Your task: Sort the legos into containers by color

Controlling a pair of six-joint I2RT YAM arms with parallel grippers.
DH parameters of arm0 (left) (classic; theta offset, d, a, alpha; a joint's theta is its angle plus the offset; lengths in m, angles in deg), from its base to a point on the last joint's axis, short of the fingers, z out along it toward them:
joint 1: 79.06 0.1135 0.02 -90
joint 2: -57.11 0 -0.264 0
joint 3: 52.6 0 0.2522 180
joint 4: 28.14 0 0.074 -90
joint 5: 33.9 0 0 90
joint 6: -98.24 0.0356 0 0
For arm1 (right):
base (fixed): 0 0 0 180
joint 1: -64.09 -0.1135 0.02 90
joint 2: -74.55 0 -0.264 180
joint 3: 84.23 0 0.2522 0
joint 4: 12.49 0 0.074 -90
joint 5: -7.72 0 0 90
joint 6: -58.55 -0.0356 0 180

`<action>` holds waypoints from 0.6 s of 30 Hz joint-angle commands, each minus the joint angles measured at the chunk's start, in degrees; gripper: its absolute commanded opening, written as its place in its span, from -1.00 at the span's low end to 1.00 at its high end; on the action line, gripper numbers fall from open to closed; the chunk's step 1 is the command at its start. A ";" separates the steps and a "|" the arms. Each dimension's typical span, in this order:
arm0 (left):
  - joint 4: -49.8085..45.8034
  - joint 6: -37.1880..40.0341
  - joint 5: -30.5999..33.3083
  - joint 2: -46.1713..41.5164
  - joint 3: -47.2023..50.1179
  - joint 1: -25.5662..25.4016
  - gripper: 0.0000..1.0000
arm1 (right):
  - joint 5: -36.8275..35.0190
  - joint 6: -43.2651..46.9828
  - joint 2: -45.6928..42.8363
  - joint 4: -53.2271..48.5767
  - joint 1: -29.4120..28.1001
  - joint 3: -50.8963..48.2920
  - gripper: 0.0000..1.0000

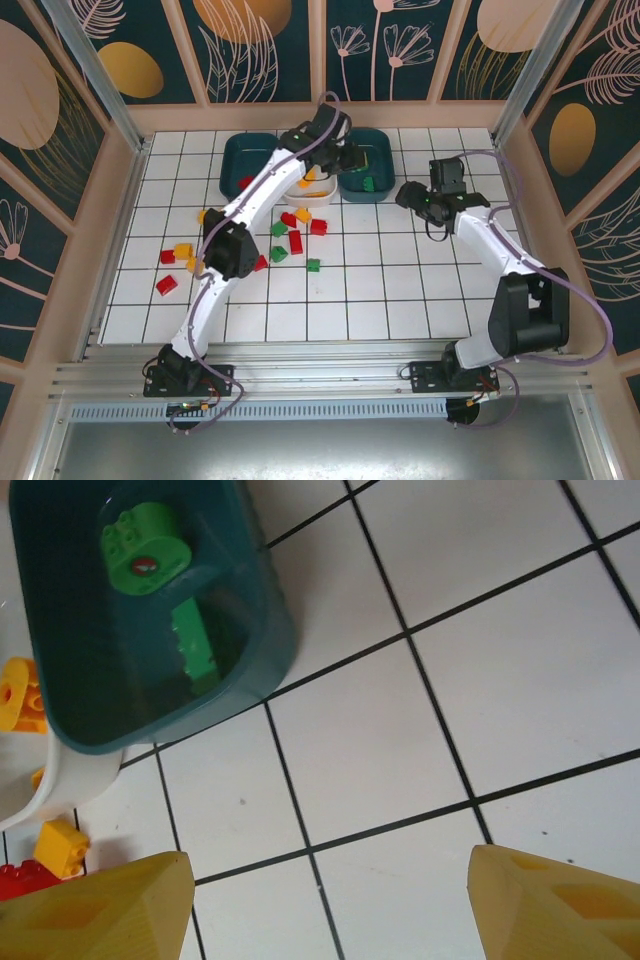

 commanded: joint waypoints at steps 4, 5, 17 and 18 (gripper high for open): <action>16.58 2.35 -7.90 -4.13 14.33 -0.24 -0.75 | 0.45 0.26 -6.27 6.58 0.79 -5.71 0.46; 17.90 2.76 -8.04 -4.34 14.73 -0.26 -0.75 | 0.36 0.02 -7.41 8.01 0.86 -7.36 0.46; 27.42 2.09 -8.89 -4.94 19.55 -0.26 -0.61 | -0.82 0.57 -14.33 14.07 0.71 -15.59 0.46; 28.05 1.92 -7.85 -5.40 20.36 -0.28 -0.52 | -0.52 0.76 -14.40 13.77 0.65 -15.47 0.46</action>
